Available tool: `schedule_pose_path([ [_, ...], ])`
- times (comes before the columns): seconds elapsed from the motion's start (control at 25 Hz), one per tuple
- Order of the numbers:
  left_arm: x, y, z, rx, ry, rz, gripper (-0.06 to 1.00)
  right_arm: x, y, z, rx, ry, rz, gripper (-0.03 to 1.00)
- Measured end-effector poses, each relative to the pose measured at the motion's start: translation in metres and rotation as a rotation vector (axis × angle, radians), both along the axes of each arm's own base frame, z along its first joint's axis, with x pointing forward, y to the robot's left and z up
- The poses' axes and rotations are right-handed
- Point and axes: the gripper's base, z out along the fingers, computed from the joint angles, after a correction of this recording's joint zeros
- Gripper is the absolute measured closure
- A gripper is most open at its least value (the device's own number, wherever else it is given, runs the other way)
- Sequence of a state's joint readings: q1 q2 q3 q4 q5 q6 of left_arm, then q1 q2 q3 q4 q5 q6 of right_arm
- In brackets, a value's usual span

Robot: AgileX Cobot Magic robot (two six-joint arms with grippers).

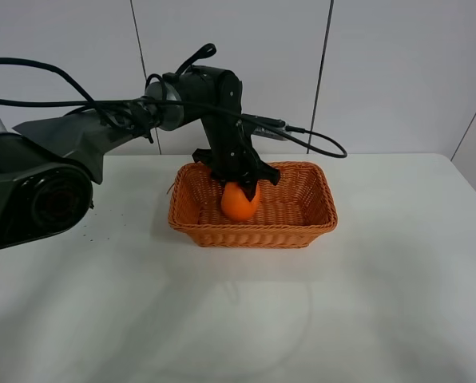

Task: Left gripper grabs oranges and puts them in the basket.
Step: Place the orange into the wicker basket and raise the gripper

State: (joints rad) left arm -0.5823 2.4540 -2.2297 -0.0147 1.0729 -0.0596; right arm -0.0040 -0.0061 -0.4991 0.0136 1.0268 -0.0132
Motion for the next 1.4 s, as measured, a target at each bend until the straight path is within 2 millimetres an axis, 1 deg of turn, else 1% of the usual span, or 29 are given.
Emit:
schedule_pose_path([
  [0.04, -0.001, 0.0, 0.0, -0.001, 0.008, 0.001, 0.28, 0.0, 0.0, 0.0, 0.0, 0.0, 0.0, 0.27],
  [0.12, -0.002, 0.0, 0.0, 0.004, 0.026, 0.002, 0.22, 0.0, 0.0, 0.0, 0.0, 0.0, 0.0, 0.27],
  [0.24, -0.005, 0.002, -0.001, 0.022, 0.053, 0.002, 0.2, 0.0, 0.0, 0.0, 0.0, 0.0, 0.0, 0.27],
  [0.36, -0.005, 0.009, 0.005, 0.03, 0.074, 0.015, 0.19, 0.0, 0.0, 0.0, 0.0, 0.0, 0.0, 0.27],
  [0.48, -0.003, 0.021, 0.028, 0.013, 0.047, 0.034, 0.19, 0.0, 0.0, 0.0, 0.0, 0.0, 0.0, 0.27],
  [0.6, -0.002, 0.035, 0.063, -0.023, -0.013, 0.058, 0.19, 0.0, 0.0, 0.0, 0.0, 0.0, 0.0, 0.27],
  [0.72, -0.005, 0.04, 0.085, -0.043, -0.058, 0.056, 0.19, 0.0, 0.0, 0.0, 0.0, 0.0, 0.0, 0.27],
  [0.8, -0.005, 0.039, 0.087, -0.055, -0.066, 0.055, 0.19, 0.0, 0.0, 0.0, 0.0, 0.0, 0.0, 0.27],
  [0.96, -0.004, 0.039, 0.083, -0.055, -0.068, 0.055, 0.19, 0.0, 0.0, 0.0, 0.0, 0.0, 0.0, 0.27],
  [1.4, -0.002, 0.039, 0.083, -0.063, -0.076, 0.066, 0.18, 0.0, 0.0, 0.0, 0.0, 0.0, 0.0, 0.27],
])
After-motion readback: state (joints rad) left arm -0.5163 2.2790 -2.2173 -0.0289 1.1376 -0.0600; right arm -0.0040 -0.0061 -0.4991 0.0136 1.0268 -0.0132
